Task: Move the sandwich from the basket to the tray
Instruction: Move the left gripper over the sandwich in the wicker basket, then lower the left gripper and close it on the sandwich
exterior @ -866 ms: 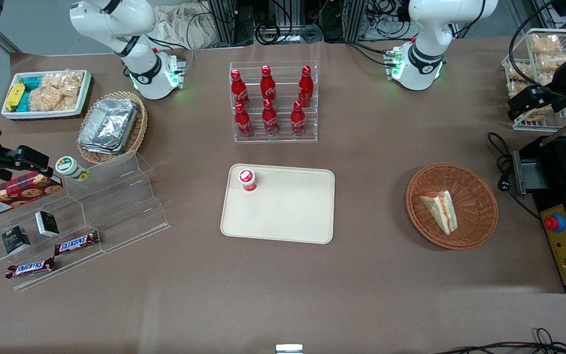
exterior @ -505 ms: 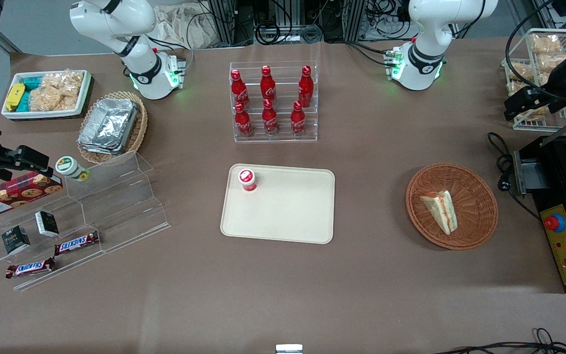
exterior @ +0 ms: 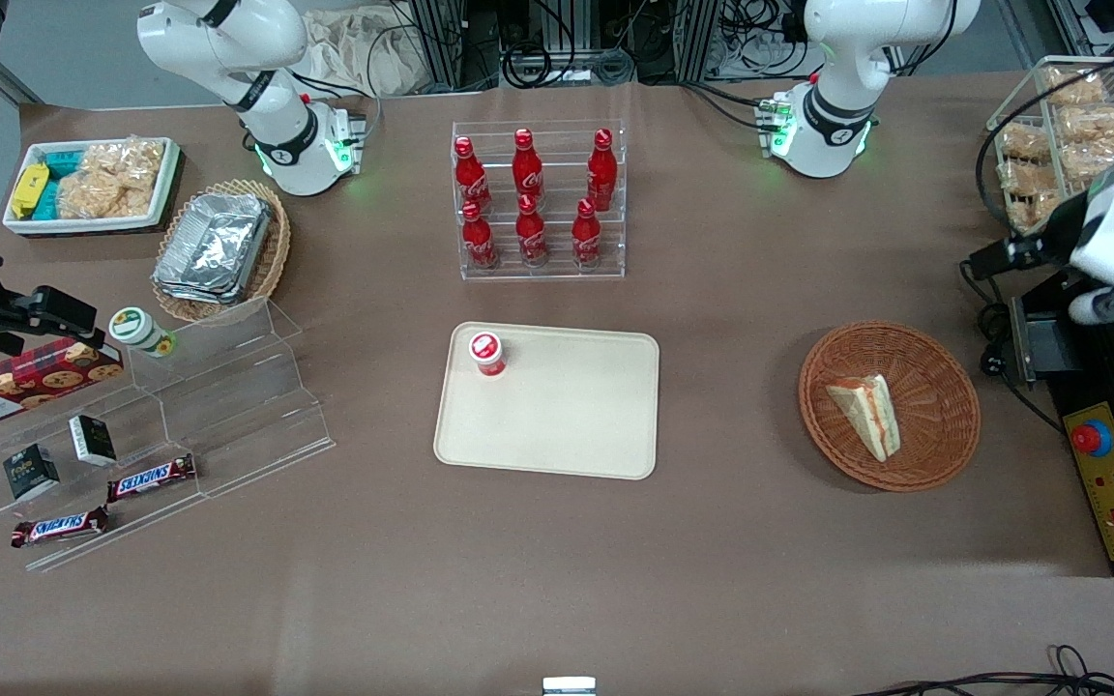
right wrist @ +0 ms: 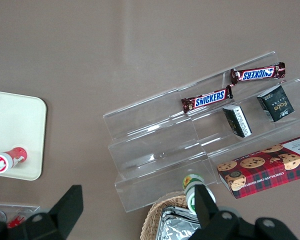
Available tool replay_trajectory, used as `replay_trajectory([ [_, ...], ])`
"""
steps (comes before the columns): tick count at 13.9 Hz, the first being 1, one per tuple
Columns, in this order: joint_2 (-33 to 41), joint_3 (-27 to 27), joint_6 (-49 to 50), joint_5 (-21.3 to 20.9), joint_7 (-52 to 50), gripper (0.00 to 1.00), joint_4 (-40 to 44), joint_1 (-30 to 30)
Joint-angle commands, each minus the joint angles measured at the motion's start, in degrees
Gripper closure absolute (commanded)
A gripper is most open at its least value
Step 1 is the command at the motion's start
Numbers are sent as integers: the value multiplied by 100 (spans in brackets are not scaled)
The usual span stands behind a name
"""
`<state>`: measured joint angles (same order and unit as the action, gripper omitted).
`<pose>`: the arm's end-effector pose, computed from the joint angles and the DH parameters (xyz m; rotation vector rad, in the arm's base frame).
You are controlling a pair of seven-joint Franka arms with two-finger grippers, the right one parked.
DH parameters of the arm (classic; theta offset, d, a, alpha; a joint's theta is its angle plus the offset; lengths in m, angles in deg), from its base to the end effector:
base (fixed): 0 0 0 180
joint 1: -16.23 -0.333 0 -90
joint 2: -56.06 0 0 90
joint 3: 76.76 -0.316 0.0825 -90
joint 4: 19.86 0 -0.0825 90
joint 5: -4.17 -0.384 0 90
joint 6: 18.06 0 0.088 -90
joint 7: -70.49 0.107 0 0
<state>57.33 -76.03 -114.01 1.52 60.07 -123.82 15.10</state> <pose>0.5430 0.0082 0.5304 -3.0680 -0.2790 0.1745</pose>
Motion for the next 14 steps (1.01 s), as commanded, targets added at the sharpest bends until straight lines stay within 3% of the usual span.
replay_trajectory([
  [1, -670, 7, -510, -96, -503, 0, 78, 16],
  [8, -2059, 33, -2346, 36, -1277, 0, -194, 69],
  [14, -2658, 42, -3270, 36, -1674, 0, -457, 341],
])
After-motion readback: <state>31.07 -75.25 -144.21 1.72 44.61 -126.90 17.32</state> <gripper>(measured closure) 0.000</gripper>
